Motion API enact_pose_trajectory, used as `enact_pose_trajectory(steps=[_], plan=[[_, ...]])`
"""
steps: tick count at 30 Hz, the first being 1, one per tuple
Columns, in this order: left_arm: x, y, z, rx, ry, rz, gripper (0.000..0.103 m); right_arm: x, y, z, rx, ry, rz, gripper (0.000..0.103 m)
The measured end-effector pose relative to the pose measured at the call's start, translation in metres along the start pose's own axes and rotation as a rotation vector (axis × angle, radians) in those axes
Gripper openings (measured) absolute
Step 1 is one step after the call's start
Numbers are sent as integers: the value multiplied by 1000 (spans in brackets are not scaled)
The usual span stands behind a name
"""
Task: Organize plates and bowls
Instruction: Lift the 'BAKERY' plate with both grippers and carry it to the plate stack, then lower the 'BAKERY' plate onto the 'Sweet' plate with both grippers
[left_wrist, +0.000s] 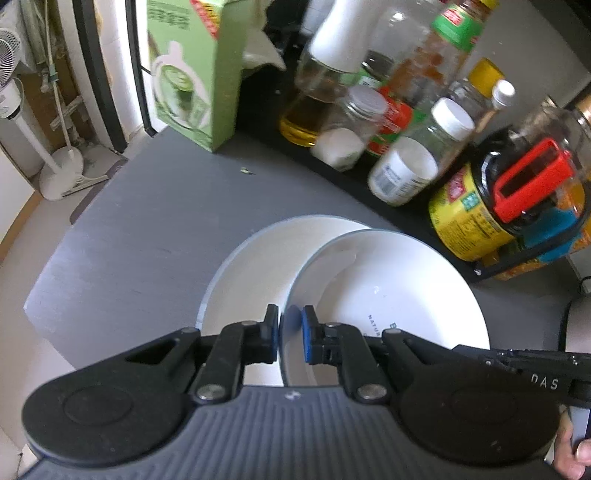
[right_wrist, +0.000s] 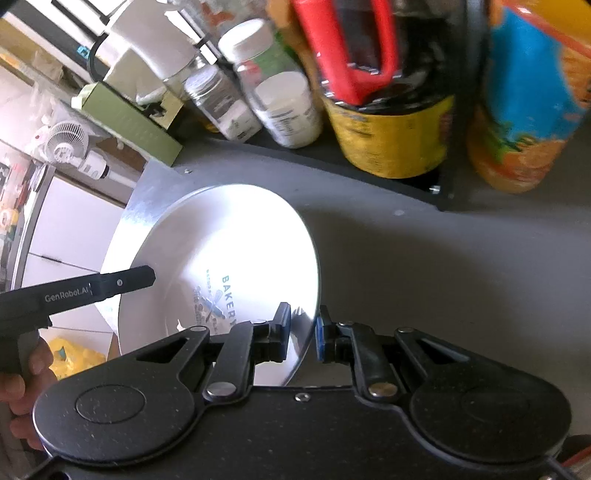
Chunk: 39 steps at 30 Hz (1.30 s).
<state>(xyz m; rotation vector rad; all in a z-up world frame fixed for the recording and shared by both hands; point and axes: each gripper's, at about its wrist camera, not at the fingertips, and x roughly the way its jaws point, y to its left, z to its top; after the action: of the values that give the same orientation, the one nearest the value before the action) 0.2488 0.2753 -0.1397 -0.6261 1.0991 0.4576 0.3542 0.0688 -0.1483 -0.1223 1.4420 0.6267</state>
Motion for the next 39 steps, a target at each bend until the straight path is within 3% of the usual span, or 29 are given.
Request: enact_pose_trajectory(steps=[13, 27, 34, 39], plan=[[11, 35, 14, 1, 26, 5, 11, 26, 23, 4, 12, 24, 15, 14], [17, 22, 8, 106, 3, 29, 11, 32, 20, 3, 61, 33, 3, 16], [19, 18, 3, 122, -5, 37, 12, 28, 15, 6, 116, 41, 53, 31], [21, 16, -1, 116, 1, 40, 13, 20, 20, 3, 89, 41, 50, 36]])
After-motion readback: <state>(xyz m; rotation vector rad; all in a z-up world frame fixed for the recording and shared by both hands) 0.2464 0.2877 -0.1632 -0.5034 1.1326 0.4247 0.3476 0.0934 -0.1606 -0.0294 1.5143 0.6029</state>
